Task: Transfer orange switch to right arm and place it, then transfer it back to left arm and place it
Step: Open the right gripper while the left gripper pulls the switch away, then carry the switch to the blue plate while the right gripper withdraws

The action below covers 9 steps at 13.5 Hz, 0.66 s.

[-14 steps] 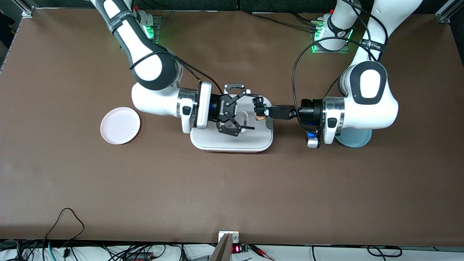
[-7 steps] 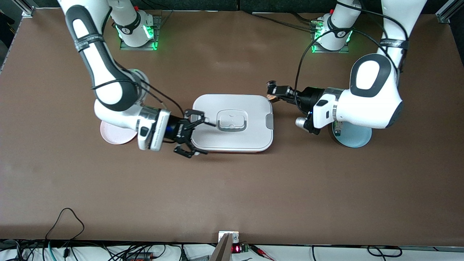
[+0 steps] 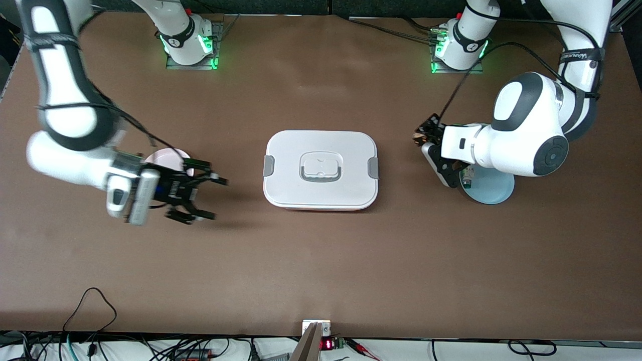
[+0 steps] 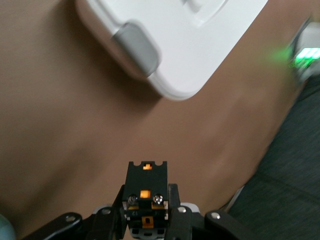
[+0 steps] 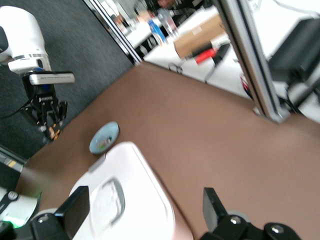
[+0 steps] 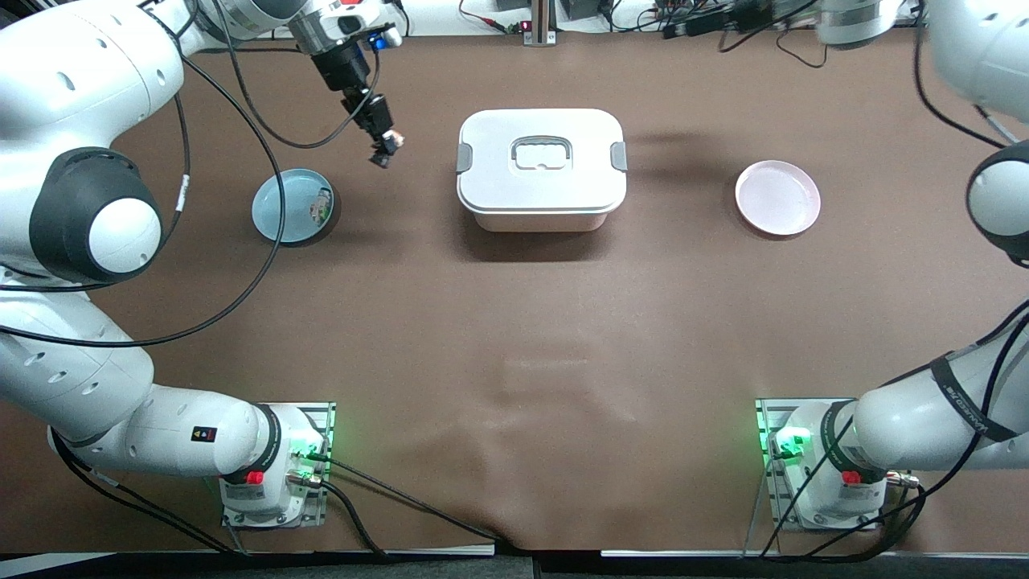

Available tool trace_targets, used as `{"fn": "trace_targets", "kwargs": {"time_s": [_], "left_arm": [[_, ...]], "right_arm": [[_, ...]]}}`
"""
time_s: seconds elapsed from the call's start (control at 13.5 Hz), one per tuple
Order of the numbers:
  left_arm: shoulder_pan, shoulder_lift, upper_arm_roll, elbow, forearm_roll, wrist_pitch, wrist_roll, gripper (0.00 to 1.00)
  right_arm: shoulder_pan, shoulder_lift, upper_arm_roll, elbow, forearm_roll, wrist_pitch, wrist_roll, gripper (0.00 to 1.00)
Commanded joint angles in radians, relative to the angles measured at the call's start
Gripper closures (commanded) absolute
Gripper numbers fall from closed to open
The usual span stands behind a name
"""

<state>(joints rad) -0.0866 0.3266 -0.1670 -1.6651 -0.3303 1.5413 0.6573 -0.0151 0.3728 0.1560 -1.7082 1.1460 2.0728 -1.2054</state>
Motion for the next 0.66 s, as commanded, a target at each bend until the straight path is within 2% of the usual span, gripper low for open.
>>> {"fn": "trace_targets", "kwargs": {"time_s": [0.0,0.22,0.37,0.59], "left_arm": [[0.03,-0.026,0.0,-0.013,0.156,-0.018,0.169,0.95],[0.073,-0.023,0.0,-0.039,0.281,0.006,0.397,0.97],[0.074,-0.024,-0.002,-0.07,0.387,0.048,0.481,0.97],[0.077,-0.038,-0.002,-0.171,0.525,0.161,0.509,0.98]], "right_arm": [[-0.037,-0.044,0.014,-0.027,-0.116,-0.033,0.163,0.0],[-0.036,-0.051,0.008,-0.016,-0.234,-0.031,0.473,0.0],[-0.036,-0.055,0.008,0.012,-0.409,-0.039,0.718,0.0],[-0.036,-0.086,0.008,0.041,-0.667,-0.173,1.001,0.0]]}}
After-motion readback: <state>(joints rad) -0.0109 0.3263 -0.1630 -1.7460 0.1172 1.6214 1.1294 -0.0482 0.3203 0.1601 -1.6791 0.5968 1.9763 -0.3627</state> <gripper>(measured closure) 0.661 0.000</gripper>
